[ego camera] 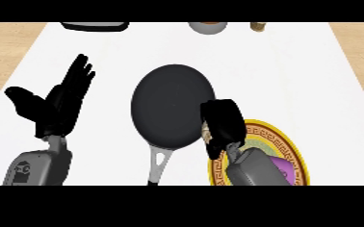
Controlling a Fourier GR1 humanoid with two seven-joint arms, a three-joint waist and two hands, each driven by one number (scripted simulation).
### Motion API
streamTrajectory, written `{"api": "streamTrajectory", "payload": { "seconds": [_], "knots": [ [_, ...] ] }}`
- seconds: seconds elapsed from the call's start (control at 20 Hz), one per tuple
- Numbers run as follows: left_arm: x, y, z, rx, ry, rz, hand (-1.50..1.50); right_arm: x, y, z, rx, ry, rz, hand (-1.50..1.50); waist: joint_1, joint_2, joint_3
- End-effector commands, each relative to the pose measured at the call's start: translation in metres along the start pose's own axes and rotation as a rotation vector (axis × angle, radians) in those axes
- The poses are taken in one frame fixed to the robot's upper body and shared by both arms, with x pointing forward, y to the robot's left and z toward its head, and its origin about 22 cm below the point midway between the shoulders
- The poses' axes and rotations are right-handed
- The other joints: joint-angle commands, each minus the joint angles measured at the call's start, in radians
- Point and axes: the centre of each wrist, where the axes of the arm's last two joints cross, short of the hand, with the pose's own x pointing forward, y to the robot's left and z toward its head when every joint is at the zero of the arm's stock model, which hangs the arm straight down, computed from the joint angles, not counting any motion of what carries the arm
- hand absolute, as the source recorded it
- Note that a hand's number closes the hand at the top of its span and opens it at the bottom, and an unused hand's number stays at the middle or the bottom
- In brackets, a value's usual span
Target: Pick the cupcake from the plate and place it in the pan
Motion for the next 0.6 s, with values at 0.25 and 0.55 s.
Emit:
{"api": "streamTrajectory", "payload": {
  "seconds": [0.25,0.55],
  "knots": [
    [0.004,-0.015,-0.007,-0.066,0.002,-0.016,0.00,0.075,-0.076,0.007,-0.475,0.230,0.089,1.50,0.061,-0.006,-0.005],
    [0.004,-0.026,-0.012,-0.096,0.006,-0.002,0.00,0.105,-0.101,0.011,-0.568,0.368,0.062,1.50,0.093,0.010,-0.004]
  ]
}}
